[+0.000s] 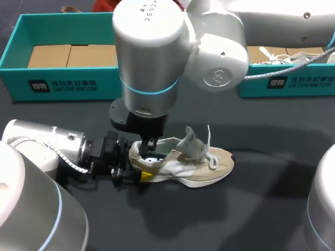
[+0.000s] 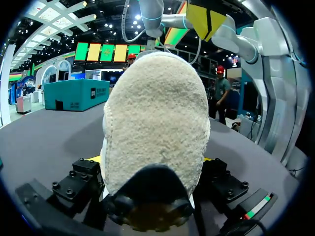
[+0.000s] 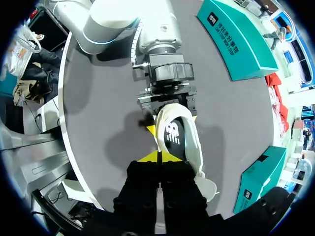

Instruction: Take the shoe out of the shoebox, open the shoe tongue, remove and reinsert the insole, then place the shoe into the shoebox

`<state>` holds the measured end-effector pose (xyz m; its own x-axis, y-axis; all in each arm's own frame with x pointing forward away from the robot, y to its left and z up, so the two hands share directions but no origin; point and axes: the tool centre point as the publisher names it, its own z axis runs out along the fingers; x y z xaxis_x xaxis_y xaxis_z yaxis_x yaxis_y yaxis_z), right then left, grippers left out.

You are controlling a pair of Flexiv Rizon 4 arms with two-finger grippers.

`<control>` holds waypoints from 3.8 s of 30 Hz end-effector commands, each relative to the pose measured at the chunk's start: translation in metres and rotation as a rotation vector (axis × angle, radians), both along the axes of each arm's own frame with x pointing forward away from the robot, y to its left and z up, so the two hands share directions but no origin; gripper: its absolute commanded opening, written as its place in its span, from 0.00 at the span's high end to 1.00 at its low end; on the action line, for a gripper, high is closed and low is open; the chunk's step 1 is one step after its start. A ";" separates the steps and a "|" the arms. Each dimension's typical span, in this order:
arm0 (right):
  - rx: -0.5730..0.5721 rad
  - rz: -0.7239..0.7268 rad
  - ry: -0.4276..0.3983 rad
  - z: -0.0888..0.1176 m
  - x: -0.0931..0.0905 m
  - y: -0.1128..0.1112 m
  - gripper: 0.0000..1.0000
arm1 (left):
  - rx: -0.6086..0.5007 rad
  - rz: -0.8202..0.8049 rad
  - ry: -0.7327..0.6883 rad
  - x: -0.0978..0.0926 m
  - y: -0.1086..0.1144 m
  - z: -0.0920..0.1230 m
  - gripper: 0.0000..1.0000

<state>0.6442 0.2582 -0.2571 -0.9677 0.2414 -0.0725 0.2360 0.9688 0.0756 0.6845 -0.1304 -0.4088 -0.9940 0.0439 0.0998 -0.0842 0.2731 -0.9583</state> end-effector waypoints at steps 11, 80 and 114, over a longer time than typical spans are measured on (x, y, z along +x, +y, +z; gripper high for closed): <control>0.055 0.107 0.018 -0.030 0.015 -0.012 1.00 | 0.001 0.001 -0.001 -0.001 0.003 -0.004 1.00; -0.013 0.095 -0.006 -0.104 0.040 -0.019 1.00 | 0.001 0.001 -0.001 -0.001 0.003 -0.004 1.00; -0.027 0.061 0.021 -0.129 0.048 -0.045 1.00 | 0.001 0.001 -0.001 -0.001 0.003 -0.004 1.00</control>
<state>0.6953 0.2209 -0.3896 -0.9828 0.1772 -0.0512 0.1757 0.9839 0.0335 0.6843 -0.1304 -0.4090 -0.9941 0.0435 0.0999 -0.0843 0.2730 -0.9583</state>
